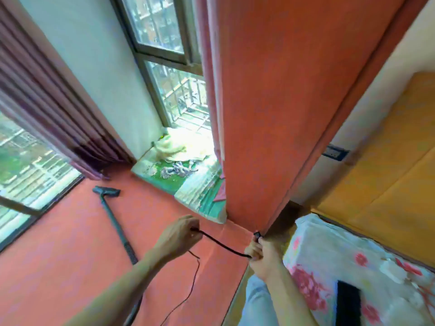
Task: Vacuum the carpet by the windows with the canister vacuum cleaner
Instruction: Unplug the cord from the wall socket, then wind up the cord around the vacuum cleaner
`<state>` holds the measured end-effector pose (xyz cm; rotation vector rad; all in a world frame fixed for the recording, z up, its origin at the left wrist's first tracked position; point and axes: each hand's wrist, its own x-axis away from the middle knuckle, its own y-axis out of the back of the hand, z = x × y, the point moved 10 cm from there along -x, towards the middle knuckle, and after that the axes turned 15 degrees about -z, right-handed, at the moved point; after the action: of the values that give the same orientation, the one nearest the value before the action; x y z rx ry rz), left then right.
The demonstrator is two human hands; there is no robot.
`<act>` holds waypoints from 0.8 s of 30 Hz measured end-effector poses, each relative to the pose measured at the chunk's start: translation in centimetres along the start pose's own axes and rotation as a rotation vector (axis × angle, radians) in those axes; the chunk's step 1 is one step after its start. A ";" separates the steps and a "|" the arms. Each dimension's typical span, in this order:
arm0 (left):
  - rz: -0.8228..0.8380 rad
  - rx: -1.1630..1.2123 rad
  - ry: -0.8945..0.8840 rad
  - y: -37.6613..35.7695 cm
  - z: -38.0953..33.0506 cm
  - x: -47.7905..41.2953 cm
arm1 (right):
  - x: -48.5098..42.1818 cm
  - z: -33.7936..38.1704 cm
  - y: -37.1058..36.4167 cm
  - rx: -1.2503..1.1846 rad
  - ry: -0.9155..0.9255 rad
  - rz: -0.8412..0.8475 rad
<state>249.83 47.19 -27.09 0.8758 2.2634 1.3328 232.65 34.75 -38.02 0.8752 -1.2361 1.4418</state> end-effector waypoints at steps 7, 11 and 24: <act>-0.317 0.013 0.131 11.9 6.3 6.0 | 3.2 -11.5 -4.4 0.169 -0.276 0.015; -0.479 0.106 0.122 16.7 5.5 8.2 | 3.6 -16.7 -7.6 0.381 -0.303 0.003; -0.609 -0.004 0.123 18.6 0.8 17.5 | 8.1 -29.0 -15.0 0.886 -0.501 -0.012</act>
<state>243.46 66.18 -11.28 0.0708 2.3389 1.1190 247.65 64.45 -32.89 1.9230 -0.8878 1.8465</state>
